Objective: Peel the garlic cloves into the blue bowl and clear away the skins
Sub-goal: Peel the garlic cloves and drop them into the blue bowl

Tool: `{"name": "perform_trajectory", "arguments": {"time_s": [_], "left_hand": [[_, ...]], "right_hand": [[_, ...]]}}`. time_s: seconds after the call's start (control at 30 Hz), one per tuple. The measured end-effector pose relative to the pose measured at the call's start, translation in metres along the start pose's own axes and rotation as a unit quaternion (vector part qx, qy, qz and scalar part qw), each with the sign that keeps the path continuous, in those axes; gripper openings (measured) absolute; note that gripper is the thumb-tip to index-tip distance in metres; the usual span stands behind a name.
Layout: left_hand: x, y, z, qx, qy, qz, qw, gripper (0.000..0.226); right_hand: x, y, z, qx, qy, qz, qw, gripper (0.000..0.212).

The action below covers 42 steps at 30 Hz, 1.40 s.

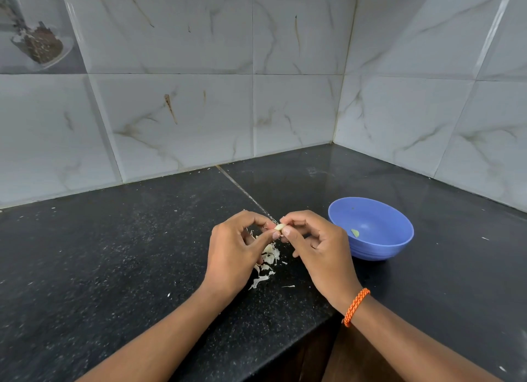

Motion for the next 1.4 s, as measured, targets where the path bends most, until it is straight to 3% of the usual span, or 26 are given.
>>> {"name": "perform_trajectory", "arguments": {"time_s": [0.1, 0.33, 0.73, 1.4], "left_hand": [[-0.001, 0.0, 0.0, 0.004, -0.005, 0.002, 1.0, 0.018], [-0.001, -0.003, 0.001, 0.01, -0.013, 0.009, 1.0, 0.019], [-0.001, -0.002, 0.001, 0.009, -0.019, -0.05, 0.999, 0.007], [-0.004, -0.004, 0.001, 0.008, -0.054, -0.073, 0.996, 0.008]], "right_hand": [[0.0, 0.002, 0.001, -0.01, -0.012, 0.066, 0.998, 0.014], [0.0, 0.006, 0.001, -0.004, -0.016, 0.047, 0.999, 0.021], [-0.001, 0.005, 0.004, -0.003, -0.043, 0.112, 0.993, 0.029], [0.0, -0.005, 0.001, 0.01, 0.003, -0.088, 0.996, 0.04]]}}
Point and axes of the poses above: each hand's wrist, its own z-axis towards the middle knuckle, its own x-axis out of the back of the hand, y = z × x, the point moved 3 cm from there along z, towards the middle knuckle, and after that the axes turned 12 degrees about -y, right-handed, at the moved point
